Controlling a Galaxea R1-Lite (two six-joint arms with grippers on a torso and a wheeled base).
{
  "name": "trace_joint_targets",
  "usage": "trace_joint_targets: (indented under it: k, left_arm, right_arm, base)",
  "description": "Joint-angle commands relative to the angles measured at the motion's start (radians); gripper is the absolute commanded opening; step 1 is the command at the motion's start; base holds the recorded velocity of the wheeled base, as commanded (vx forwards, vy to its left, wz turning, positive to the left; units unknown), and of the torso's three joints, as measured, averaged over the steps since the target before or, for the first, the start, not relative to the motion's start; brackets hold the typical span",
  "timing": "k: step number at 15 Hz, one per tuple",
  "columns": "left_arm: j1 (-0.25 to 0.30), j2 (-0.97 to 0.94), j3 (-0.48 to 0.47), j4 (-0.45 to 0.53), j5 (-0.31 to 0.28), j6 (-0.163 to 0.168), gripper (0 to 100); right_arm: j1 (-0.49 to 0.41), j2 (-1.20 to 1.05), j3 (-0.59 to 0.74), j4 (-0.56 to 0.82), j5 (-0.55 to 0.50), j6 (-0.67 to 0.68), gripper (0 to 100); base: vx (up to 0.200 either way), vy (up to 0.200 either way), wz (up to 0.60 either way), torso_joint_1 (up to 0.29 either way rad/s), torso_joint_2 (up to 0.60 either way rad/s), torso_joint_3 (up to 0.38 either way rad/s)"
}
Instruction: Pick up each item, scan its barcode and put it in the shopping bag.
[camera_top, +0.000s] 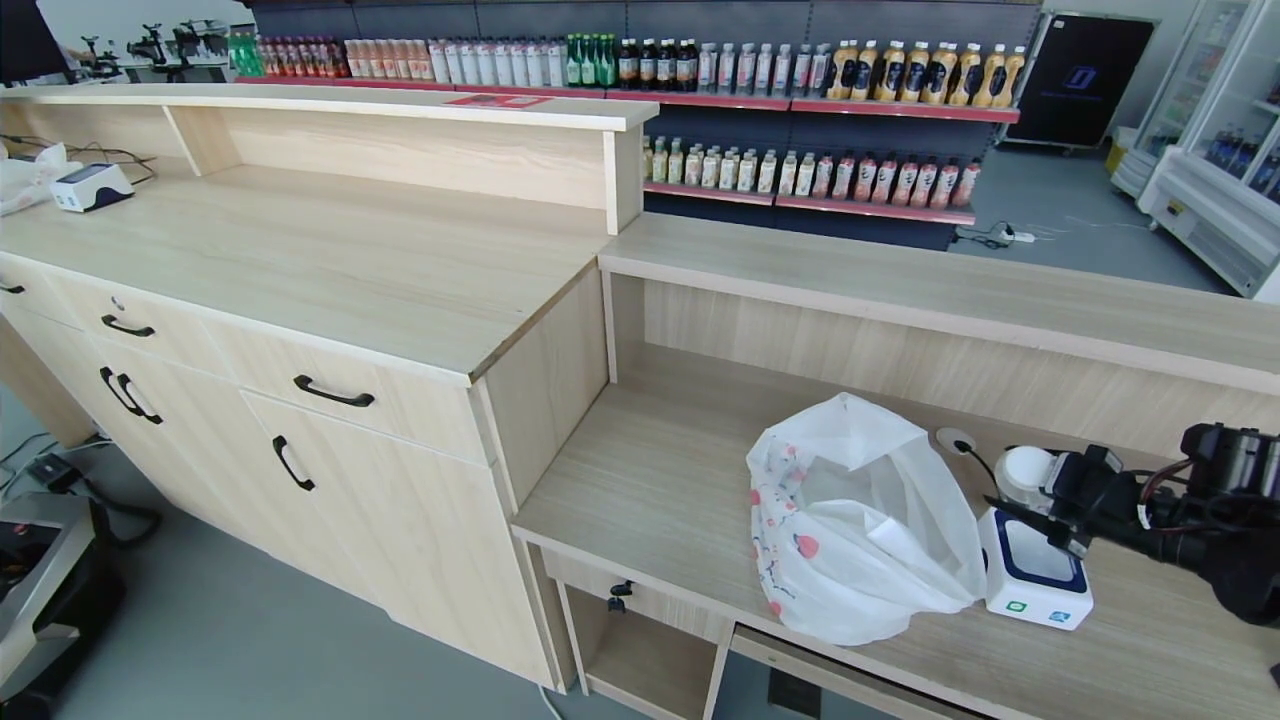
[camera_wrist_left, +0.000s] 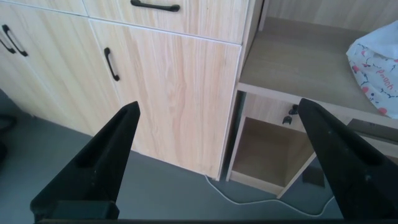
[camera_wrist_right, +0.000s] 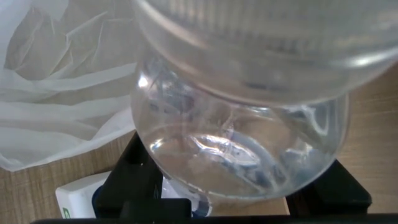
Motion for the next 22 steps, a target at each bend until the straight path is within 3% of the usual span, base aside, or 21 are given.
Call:
trace_joint_targets:
  k: [1,13,15,17,19,22]
  left_arm:
    - [0.000,0.001,0.000,0.000,-0.001,0.000,100]
    - [0.000,0.001,0.000,0.000,0.000,0.000,100]
    - [0.000,0.000,0.000,0.000,0.000,0.000,100]
    - [0.000,0.001,0.000,0.000,0.000,0.000,100]
    - [0.000,0.001,0.000,0.000,-0.001,0.000,100]
    - [0.000,0.001,0.000,0.000,-0.001,0.000,100]
  right_arm:
    - [0.001,0.006,-0.004,0.000,0.000,0.001,0]
    - [0.032,0.033,-0.066,0.001,0.034,0.035,0]
    - [0.034,-0.130,-0.069,0.055,0.025,0.197,0]
    - [0.020,-0.414,-0.050,0.259,-0.036,0.479,0]
    - [-0.029,-0.636,-0.047,0.506,-0.236,0.650,0]
    - [-0.026,-0.765,0.019,0.575,-0.418,0.788,0]
  base:
    - [0.000,0.000,0.00,0.000,0.00,0.000]
    - [0.000,0.000,0.00,0.000,0.00,0.000]
    - [0.000,0.000,0.00,0.000,0.00,0.000]
    - [0.000,0.000,0.00,0.000,0.00,0.000]
    - [0.000,0.000,0.00,0.000,0.00,0.000]
    - [0.000,0.000,0.00,0.000,0.00,0.000]
